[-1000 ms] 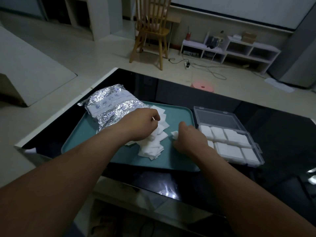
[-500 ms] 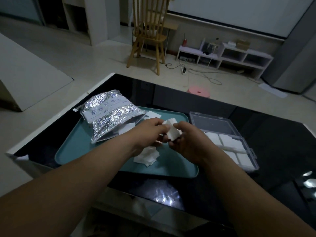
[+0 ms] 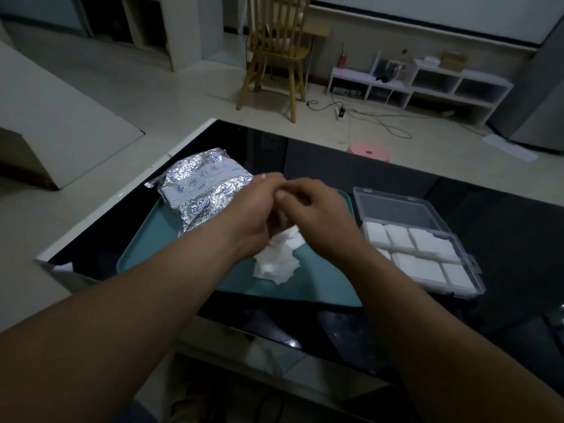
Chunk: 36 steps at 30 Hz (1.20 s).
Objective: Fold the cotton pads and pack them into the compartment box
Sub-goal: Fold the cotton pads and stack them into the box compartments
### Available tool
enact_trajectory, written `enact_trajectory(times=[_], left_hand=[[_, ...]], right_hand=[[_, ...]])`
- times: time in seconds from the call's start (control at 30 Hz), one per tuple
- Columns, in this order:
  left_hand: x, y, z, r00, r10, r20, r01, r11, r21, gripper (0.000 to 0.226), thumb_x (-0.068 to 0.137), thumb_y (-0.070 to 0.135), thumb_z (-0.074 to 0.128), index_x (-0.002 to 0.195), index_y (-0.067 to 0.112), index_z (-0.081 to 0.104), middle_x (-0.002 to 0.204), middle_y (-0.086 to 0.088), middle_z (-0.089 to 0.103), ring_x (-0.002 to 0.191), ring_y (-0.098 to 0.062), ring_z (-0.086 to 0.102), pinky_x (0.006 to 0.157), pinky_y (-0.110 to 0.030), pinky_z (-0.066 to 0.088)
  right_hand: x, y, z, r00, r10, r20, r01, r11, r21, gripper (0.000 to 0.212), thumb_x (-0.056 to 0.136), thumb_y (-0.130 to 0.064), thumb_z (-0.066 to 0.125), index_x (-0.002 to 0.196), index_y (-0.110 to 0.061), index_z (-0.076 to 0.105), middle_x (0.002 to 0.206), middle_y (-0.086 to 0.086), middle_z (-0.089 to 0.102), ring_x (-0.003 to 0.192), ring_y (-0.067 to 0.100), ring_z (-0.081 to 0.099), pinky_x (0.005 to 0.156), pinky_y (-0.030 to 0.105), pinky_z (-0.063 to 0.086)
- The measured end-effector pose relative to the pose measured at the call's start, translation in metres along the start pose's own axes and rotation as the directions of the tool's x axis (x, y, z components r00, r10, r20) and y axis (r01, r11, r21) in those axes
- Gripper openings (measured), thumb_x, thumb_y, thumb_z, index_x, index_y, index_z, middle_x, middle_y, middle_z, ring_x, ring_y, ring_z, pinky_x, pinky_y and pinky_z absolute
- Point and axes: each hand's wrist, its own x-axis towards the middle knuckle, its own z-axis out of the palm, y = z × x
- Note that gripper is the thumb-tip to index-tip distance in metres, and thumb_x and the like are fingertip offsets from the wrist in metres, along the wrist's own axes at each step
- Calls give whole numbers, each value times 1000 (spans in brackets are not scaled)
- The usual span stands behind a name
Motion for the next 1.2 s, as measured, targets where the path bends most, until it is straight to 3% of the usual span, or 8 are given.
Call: enact_trajectory(times=[0.1,0.23,0.43,0.7,0.9,1.03,1.13,1.2], left_hand=[[5,20,-20,987,-19,-161,1,994,-111,16,101,12,49,110,20,59,87,-9,55,65,-19,56,51,-23,51],[9,22,-39,981,13,-193,-14,1000,-3,33,95,-2,43,118,16,60,77,-8,53,59,-15,53,48,-22,44],[8,22,-44,981,-56,-188,62,998,28,20,104,15,50,120,20,61,77,-8,59,53,-13,50,45,-19,35],[14,21,-49,970,-58,-235,76,995,69,13,98,19,61,111,15,62,71,-4,65,50,-12,48,42,-19,31],[15,17,-45,972,-44,-229,71,991,111,14,98,19,61,112,15,59,74,-3,65,51,-12,47,44,-20,30],[16,16,-45,969,-21,-244,55,990,133,16,98,18,61,113,15,59,75,-4,66,49,-11,49,41,-20,32],[16,14,-44,971,-9,-237,45,988,148,15,98,18,60,113,16,59,78,-4,64,50,-11,48,43,-20,31],[16,11,-41,973,-4,-231,44,985,168,11,99,17,59,110,16,60,80,-4,62,52,-12,47,45,-20,30]], right_hand=[[10,6,-15,981,146,-130,-124,978,169,13,102,-31,60,107,-25,71,96,-11,70,88,4,66,81,30,56],[12,39,-13,964,267,16,-258,946,-197,15,100,-25,62,106,-18,74,101,-5,73,94,17,68,82,33,52],[2,38,26,955,118,273,30,876,-481,51,88,-56,72,130,-30,59,125,-2,60,112,21,56,94,41,49],[0,41,36,955,77,285,124,771,-625,34,92,-46,65,120,-30,54,116,-1,61,105,26,56,87,42,44],[1,45,32,952,110,287,65,841,-538,34,88,-54,71,108,-34,53,108,-4,55,98,23,52,85,40,42],[3,42,27,972,81,220,41,867,-497,23,90,-41,71,98,-33,51,99,-6,55,92,21,53,74,35,38],[7,43,16,984,159,84,-131,953,-272,18,89,-30,73,90,-23,55,87,-5,61,75,13,54,60,28,36],[8,44,5,952,300,67,-303,952,42,16,90,-26,75,96,-17,63,90,2,70,73,13,62,64,29,44]])
